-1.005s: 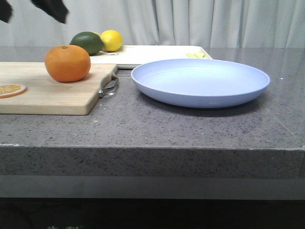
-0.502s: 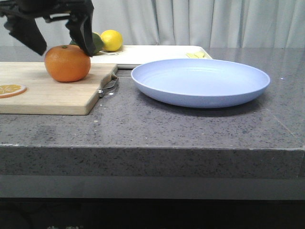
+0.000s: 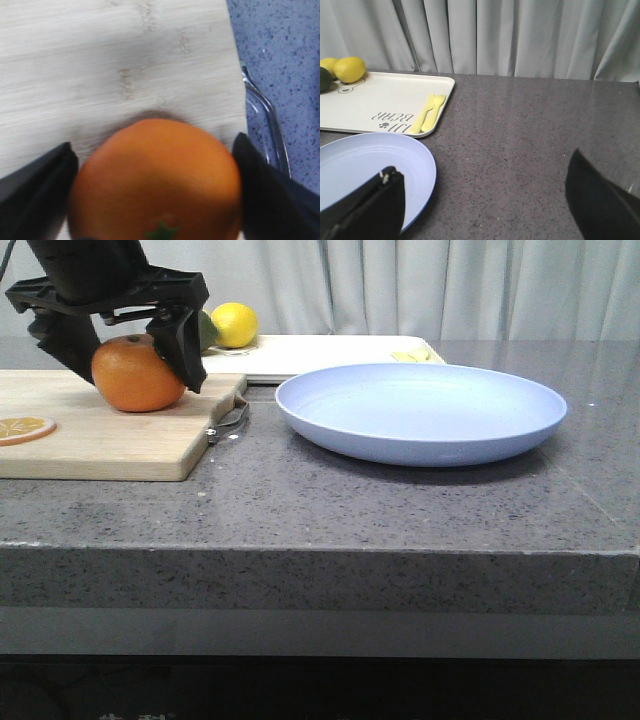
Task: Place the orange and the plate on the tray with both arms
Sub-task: 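Lower the left gripper over the orange and close on it, then lift the orange with the left gripper and carry it over the blue plate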
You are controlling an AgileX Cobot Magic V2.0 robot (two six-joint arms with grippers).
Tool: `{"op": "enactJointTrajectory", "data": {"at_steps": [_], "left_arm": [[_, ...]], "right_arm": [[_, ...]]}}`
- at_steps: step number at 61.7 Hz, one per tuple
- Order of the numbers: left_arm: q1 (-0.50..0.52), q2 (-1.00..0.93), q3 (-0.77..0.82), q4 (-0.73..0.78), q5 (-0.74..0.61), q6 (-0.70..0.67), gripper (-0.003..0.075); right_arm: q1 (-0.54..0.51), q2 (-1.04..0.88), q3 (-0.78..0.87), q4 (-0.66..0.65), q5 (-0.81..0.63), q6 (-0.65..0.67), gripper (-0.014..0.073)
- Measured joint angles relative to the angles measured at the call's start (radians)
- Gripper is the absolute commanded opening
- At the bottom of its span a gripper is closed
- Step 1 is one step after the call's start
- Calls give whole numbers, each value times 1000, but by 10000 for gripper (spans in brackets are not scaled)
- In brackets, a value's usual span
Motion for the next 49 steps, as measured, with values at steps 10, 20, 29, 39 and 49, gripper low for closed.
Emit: {"op": "enactJointTrajectory", "data": {"at_steps": [10, 20, 29, 39, 49], "left_arm": [[0, 0, -3, 0, 4, 7, 235], [-4, 4, -66, 0, 63, 9, 231], [-45, 4, -170, 0, 83, 12, 231], [-154, 4, -219, -8, 27, 15, 231], [-282, 44, -223, -15, -54, 15, 231]], "right_arm": [[0, 0, 0, 0, 0, 0, 653], [0, 0, 0, 0, 0, 0, 653], [0, 0, 0, 0, 0, 0, 653], [0, 0, 0, 0, 0, 0, 653], [0, 0, 0, 0, 0, 0, 653]]}}
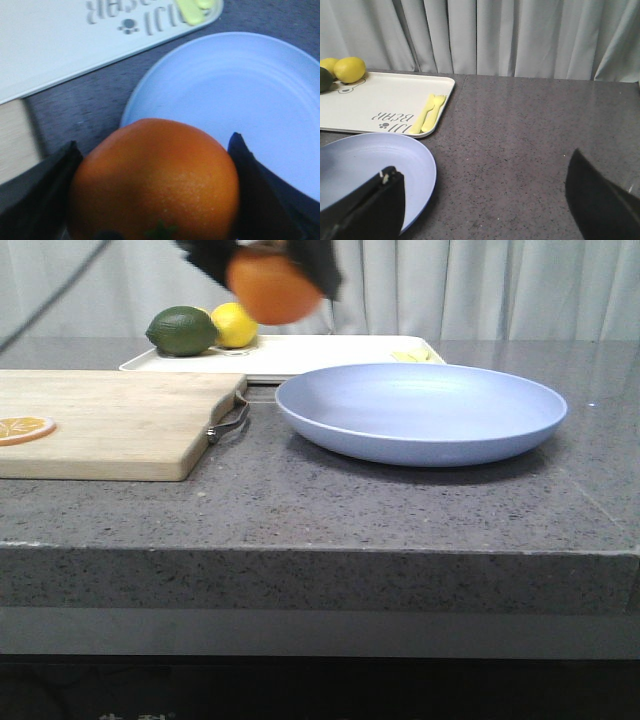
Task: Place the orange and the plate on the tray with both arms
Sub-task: 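Lift the orange with the left gripper and carry it over the blue plate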
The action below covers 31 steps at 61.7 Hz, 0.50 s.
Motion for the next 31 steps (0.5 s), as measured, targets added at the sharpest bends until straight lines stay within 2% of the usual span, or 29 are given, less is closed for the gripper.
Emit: {"op": "enactJointTrajectory", "data": {"at_steps": [11, 16, 24, 31], "left_arm": [[-90, 91, 0, -3, -76, 2, 240], [-108, 122, 0, -3, -95, 2, 267], [-121, 152, 0, -3, -115, 2, 383], [-123, 159, 0, -3, -128, 2, 540]], "right_arm": [[0, 0, 0, 0, -2, 0, 653], [0, 0, 0, 0, -2, 0, 653], [0, 0, 0, 0, -2, 0, 653], [0, 0, 0, 0, -2, 0, 653]]}}
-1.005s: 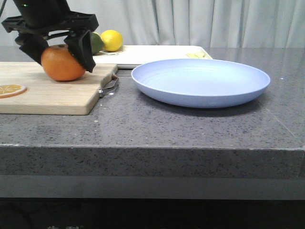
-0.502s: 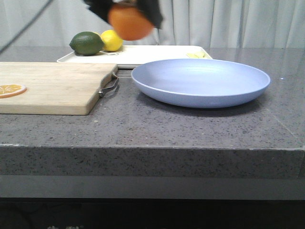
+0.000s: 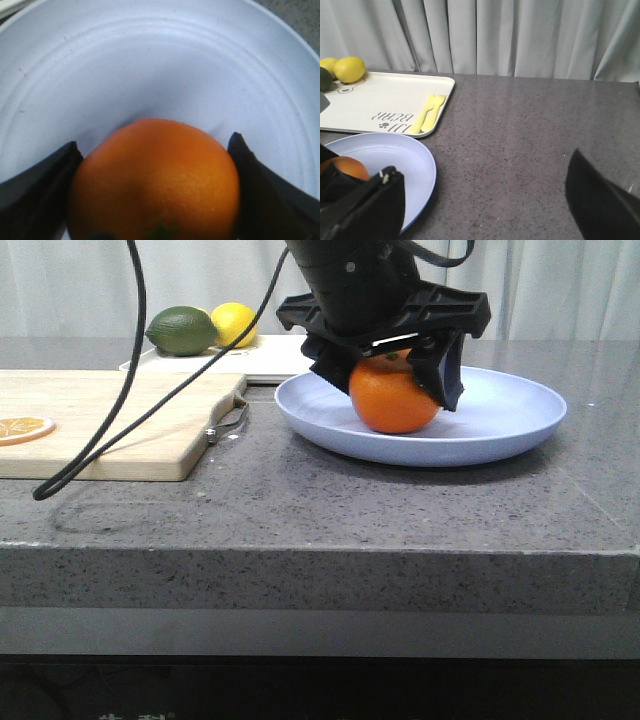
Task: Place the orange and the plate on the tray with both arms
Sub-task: 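Lift the orange with the left gripper and carry it over the blue plate, then open the left gripper to release the orange and raise it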
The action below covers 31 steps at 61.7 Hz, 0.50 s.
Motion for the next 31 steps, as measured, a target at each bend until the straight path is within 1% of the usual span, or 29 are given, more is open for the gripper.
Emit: {"op": "enactJointTrajectory", "data": {"at_steps": [5, 9, 17, 22, 28, 31], "left_arm": [[0, 0, 0, 0, -9, 0, 610], [0, 0, 0, 0, -13, 0, 636], [0, 0, -24, 0, -13, 0, 636], [0, 0, -59, 0, 10, 0, 636], [0, 0, -119, 12, 88, 0, 615], [0, 0, -165, 24, 137, 0, 584]], "right_arm": [[0, 0, 0, 0, 0, 0, 653], [0, 0, 0, 0, 0, 0, 653], [0, 0, 0, 0, 0, 0, 653], [0, 0, 0, 0, 0, 0, 653], [0, 0, 0, 0, 0, 0, 653], [0, 0, 0, 0, 0, 0, 653]]}}
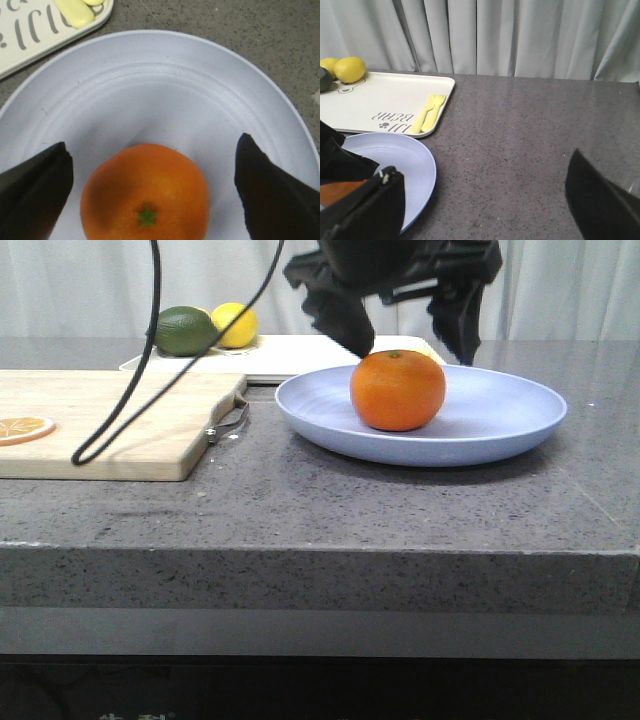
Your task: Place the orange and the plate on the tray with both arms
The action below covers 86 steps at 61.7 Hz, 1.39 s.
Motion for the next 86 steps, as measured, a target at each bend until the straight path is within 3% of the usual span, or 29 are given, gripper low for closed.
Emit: {"op": "enactJointTrajectory", "data": {"at_steps": [7, 15, 19, 44, 64, 77, 86], "left_arm": [[0, 0, -83, 17, 90, 0, 393], [0, 0, -142, 22, 171, 0, 92], [0, 0, -160, 22, 203, 0, -16], [0, 0, -246, 37, 406, 2, -18], [0, -33, -243, 41, 429, 2, -18], [25, -195, -77, 104, 429, 2, -18], [115, -321, 85, 124, 429, -13, -18]], "right_arm": [[0, 0, 0, 0, 0, 0, 653], [0, 0, 0, 0, 0, 0, 653], [0, 0, 0, 0, 0, 0, 653], [0, 0, 0, 0, 0, 0, 653], [0, 0, 0, 0, 2, 0, 653], [0, 0, 0, 0, 6, 0, 653], [0, 0, 0, 0, 7, 0, 653]]}}
